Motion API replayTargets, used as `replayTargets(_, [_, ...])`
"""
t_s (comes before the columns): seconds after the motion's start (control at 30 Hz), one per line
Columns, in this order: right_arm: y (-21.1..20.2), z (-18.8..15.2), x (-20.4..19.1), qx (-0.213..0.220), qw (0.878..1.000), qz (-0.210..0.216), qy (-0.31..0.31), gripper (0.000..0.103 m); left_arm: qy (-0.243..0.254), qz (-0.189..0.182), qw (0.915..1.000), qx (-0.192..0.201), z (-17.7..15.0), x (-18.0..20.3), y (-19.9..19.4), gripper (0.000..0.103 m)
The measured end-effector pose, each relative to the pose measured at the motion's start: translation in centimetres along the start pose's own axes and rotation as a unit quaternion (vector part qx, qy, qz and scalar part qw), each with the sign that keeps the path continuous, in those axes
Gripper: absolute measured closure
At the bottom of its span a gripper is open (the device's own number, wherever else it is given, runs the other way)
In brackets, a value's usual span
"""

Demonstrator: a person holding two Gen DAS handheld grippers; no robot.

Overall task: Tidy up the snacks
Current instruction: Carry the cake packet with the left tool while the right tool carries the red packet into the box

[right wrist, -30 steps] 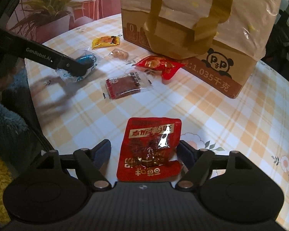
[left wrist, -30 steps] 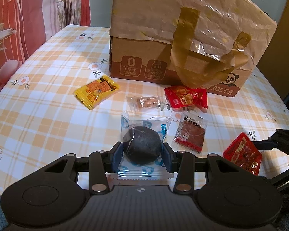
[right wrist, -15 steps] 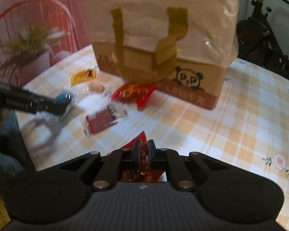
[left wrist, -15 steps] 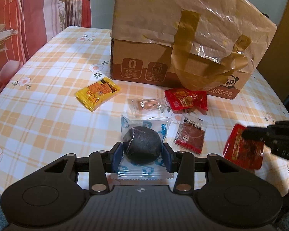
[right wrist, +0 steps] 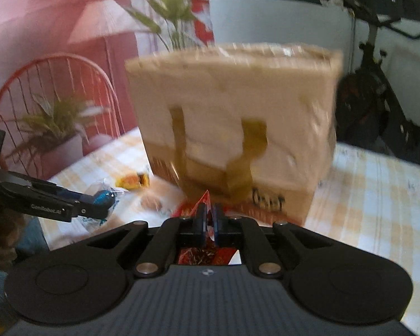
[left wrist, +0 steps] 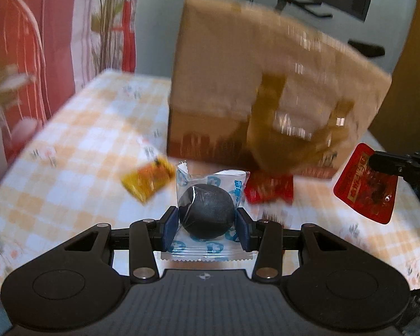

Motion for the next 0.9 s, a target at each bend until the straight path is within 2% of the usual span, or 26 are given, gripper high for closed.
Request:
replayTargets(0.3, [-2.8,9.0,-1.1,0.107,0.994,0.014,-0.035,0.098,0.026,-0.022,0.9947,0.097,9.0,1.7,-4.6,0.057])
replayTargets(0.47, [-2.7,13.6,-0.9,0.152,0.987,0.001,-0.045,0.098,0.043,-0.043,0.989,0.134,13.9,3.4,-5.1,0.057])
replayTargets(0.67, [-0.5,17.3,0.6,0.172,0.984,-0.033,-0.034,0.098,0.038,-0.063,0.9874,0.14,18.7,4.0,-2.4,0.057])
replayTargets(0.9, [4.2,18.9,3.3,0.148,0.986,-0.058,0.05,0.098,0.034,-0.053,0.9911,0.117,21.9,4.0,2.1,0.056])
Point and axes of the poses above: each gripper's, at about its wrist camera, not at the fingertips, and y roughly the way its jaws point, x to its right, z to its top, the point moved 6 cm from there along y, roughly the way its jaws point, and after that the axes turned 9 degrees about -z, right-handed, at the moved point
